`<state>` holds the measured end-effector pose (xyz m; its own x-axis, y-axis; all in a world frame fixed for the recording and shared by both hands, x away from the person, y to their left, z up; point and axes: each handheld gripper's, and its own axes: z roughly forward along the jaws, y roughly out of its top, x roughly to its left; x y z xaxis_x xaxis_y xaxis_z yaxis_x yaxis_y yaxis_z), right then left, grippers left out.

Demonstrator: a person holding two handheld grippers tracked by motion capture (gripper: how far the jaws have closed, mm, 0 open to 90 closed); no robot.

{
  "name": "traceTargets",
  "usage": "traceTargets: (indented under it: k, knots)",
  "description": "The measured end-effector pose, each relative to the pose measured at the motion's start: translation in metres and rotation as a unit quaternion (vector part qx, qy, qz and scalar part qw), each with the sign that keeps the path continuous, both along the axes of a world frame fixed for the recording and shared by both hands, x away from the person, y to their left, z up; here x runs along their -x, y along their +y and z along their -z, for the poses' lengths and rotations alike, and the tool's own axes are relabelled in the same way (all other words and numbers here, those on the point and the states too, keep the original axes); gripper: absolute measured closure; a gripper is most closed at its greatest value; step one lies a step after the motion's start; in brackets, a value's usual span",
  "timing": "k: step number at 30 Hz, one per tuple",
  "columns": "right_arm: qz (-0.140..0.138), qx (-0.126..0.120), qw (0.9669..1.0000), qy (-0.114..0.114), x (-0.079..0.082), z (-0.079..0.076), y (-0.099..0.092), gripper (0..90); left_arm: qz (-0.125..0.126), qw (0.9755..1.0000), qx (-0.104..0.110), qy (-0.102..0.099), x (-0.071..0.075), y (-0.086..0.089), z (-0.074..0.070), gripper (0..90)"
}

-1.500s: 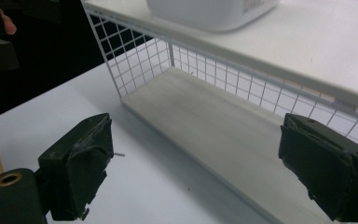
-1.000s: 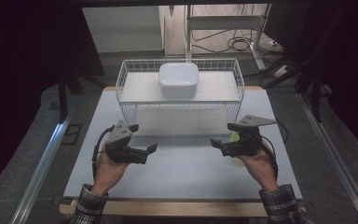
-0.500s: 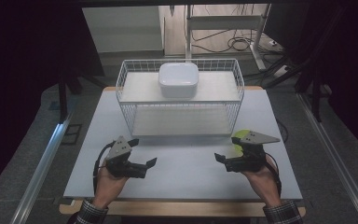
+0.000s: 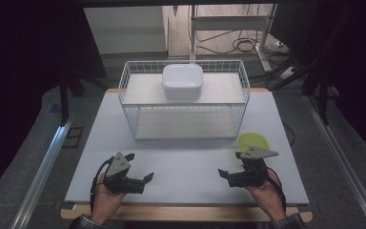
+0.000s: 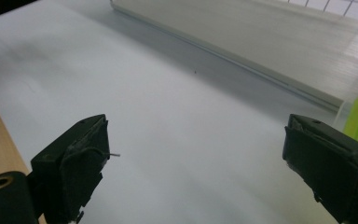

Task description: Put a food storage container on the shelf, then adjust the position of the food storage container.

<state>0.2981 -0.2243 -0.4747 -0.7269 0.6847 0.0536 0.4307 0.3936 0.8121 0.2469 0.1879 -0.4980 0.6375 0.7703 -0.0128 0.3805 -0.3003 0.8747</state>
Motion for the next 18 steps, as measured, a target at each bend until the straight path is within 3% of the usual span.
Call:
traceTargets:
  k: [5,10,14,18]
  knots:
    - [0.008,0.006,0.9998,0.019,-0.003,0.000,0.000,2.3,0.002,1.0000,-0.002,-0.003,0.000,-0.001,0.002,3.2]
    - [0.010,0.009,0.9994,0.030,-0.003,-0.003,-0.001,4.2,0.006,0.9999,-0.011,-0.002,0.000,-0.005,0.006,3.2]
    - [0.032,-0.001,0.9988,0.037,-0.006,-0.010,-0.010,20.4,0.011,0.9997,-0.021,-0.004,0.001,-0.008,0.007,3.2]
    - [0.057,-0.006,0.9981,0.024,-0.010,-0.017,-0.026,37.1,0.012,0.9996,-0.024,0.001,0.000,-0.010,0.009,3.2]
